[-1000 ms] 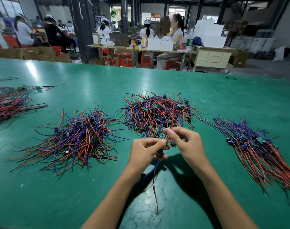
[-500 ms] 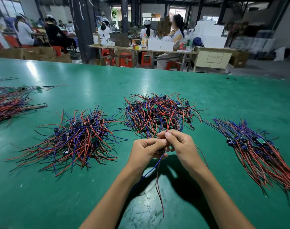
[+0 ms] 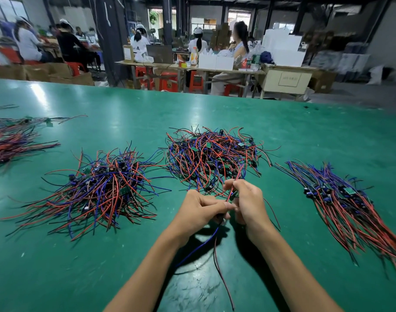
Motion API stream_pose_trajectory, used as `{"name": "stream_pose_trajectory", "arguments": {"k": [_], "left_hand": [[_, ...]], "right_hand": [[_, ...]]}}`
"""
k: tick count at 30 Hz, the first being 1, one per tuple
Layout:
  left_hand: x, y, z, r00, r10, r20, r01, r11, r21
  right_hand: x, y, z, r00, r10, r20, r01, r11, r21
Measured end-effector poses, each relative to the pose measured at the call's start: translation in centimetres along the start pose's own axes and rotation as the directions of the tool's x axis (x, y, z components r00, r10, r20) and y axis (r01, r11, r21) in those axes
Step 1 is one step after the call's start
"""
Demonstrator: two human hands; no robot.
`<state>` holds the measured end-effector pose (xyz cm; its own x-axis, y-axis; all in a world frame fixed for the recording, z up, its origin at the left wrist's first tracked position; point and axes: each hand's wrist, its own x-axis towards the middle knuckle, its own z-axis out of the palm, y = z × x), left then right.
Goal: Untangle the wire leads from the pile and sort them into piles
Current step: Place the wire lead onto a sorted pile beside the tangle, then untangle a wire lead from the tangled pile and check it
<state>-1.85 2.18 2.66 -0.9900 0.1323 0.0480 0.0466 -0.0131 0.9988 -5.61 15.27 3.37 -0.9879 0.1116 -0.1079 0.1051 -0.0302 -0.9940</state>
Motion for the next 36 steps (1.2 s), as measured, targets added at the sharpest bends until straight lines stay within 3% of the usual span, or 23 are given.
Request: {"name": "stream_pose_trajectory", "arguments": {"k": [5,11,15,18,21,23,25,26,28,31,36], "left_hand": [[-0.5,0.0,0.5,0.996,-0.058,0.073,0.056,0.998,0.019],[-0.7,0.1,0.3,0.988,-0.062,0.138,0.057,0.998,0.038],[-0.7,0.2,0.0,0.983,-0.074,0.168,0.071,0.997,0.026],[-0.8,0.3,-0.2,0.976,-0.088,0.199,0.104,0.992,-0.068],[-0.6,0.7,-0.7,0.985,-0.098,0.139,0.138,0.939,-0.314],[-0.4,1.3,-1.2,0.990,-0.131,0.044,0.136,0.863,-0.487],[-0.1,1.6,-1.7,0.982,-0.176,-0.075,0.099,0.804,-0.586],[0.0,1.7,-1.9,0.975,-0.189,-0.121,0.076,0.785,-0.615],[0.2,1.5,-2.1,0.963,-0.202,-0.179,0.037,0.757,-0.653],[0.3,1.1,-2.4,0.958,-0.200,-0.207,0.009,0.740,-0.672],[0.7,0.3,-2.3,0.979,-0.103,-0.177,-0.025,0.797,-0.603]], "right_hand": [[1.0,0.1,-0.9,0.994,0.045,-0.095,-0.040,0.998,0.055],[0.8,-0.1,-1.3,0.989,0.145,-0.022,-0.129,0.933,0.335],[0.7,0.0,-1.0,0.992,0.124,-0.020,-0.104,0.902,0.420],[0.9,0.1,-0.9,0.997,0.072,0.023,-0.076,0.928,0.364],[0.6,0.4,-0.9,0.984,-0.020,0.177,-0.020,0.975,0.220],[0.3,0.7,-0.9,0.948,-0.205,0.242,0.221,0.974,-0.043],[-0.1,1.3,-0.8,0.859,-0.366,0.358,0.482,0.812,-0.328],[-0.4,1.6,-0.6,0.824,-0.388,0.413,0.541,0.754,-0.372],[-0.9,1.8,-0.1,0.807,-0.381,0.451,0.541,0.783,-0.307],[-1.0,1.7,0.2,0.810,-0.441,0.386,0.552,0.794,-0.253],[-1.2,1.0,0.7,0.846,-0.444,0.296,0.474,0.880,-0.037]]}}
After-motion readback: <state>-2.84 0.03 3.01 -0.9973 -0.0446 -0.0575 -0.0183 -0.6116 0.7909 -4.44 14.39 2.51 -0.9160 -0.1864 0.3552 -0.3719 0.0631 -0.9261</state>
